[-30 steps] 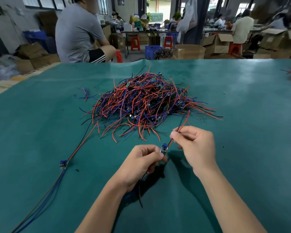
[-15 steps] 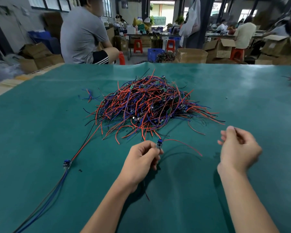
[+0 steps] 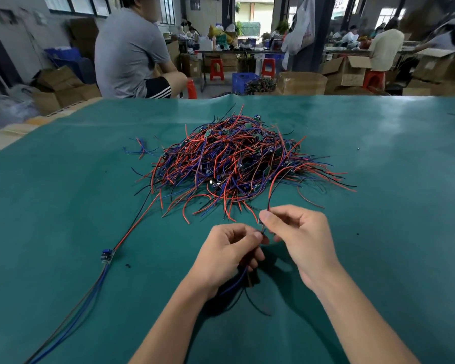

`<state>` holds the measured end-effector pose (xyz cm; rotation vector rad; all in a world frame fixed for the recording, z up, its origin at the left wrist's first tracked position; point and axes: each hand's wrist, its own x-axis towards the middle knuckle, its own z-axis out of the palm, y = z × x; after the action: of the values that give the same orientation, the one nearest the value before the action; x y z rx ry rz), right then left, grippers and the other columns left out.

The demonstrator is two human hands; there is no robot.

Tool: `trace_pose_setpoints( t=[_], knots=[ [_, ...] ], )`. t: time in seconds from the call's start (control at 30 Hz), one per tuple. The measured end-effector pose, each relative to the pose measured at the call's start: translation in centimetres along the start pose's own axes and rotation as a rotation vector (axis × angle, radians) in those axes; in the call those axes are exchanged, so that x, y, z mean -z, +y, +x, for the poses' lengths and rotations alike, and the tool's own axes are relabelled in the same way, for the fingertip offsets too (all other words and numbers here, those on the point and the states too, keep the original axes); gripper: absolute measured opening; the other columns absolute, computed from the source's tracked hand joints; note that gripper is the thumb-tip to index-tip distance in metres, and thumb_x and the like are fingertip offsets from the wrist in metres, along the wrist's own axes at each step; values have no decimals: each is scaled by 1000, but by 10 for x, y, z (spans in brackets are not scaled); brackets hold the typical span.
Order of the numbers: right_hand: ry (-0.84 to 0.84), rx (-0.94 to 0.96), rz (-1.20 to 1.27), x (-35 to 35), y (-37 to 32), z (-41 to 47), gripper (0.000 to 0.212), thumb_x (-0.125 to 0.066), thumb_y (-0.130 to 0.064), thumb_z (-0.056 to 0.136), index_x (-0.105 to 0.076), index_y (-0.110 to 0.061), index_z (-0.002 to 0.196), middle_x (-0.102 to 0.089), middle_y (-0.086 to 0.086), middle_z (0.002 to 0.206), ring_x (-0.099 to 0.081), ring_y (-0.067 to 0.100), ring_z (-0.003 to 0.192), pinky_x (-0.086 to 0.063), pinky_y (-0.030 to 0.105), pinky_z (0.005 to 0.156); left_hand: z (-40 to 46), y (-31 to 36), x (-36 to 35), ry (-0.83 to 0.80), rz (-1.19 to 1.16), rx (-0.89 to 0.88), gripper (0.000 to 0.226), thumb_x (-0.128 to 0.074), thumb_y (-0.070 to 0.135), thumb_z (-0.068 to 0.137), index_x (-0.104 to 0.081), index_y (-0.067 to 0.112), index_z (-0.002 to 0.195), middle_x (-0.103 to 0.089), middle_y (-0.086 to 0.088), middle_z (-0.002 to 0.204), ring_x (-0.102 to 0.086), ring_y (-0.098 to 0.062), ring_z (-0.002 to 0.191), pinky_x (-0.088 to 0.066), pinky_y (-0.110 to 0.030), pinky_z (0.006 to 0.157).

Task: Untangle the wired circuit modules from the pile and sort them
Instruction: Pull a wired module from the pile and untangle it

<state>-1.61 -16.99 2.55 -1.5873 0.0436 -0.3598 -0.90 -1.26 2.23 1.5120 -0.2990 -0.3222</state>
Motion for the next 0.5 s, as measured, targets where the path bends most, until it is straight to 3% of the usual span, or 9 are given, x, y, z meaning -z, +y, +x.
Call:
trace_pose_setpoints(
  t=[0.17,0.37,0.43,0.5],
  knots=[
    [198,32,118,12,-8,6,12,-80,-12,86,-79,-17,75,-73,-1,69,-58,6,58,-47,18,53,1,-1,1,-93,17,-21,23,-62,9,97,-77,12,79,-67,-4,64,-55,-11,54,-44,-17,54],
    [476,48,402,38,-41,13,6,-74,-8,90,-72,-12,85,-69,-4,69,-54,9,57,-43,20,56,-2,-2,3,-245,119,1,25,-63,8,94,-77,18,77,-70,0,67,-56,-4,57,-43,-15,57],
    [583,116,431,42,-67,12,15,-75,-11,91,-70,-17,78,-67,-6,67,-53,10,56,-41,23,54,-2,-2,1,-226,150,4,18,-61,1,93,-76,7,83,-69,-4,70,-55,-8,58,-46,-18,58],
    [548,192,414,29,-96,11,19,-77,-13,89,-69,-18,72,-67,-7,63,-53,11,55,-40,24,53,1,-5,-1,-140,178,-7,15,-59,-2,93,-73,1,88,-68,-6,71,-57,-10,60,-49,-20,59]
  ],
)
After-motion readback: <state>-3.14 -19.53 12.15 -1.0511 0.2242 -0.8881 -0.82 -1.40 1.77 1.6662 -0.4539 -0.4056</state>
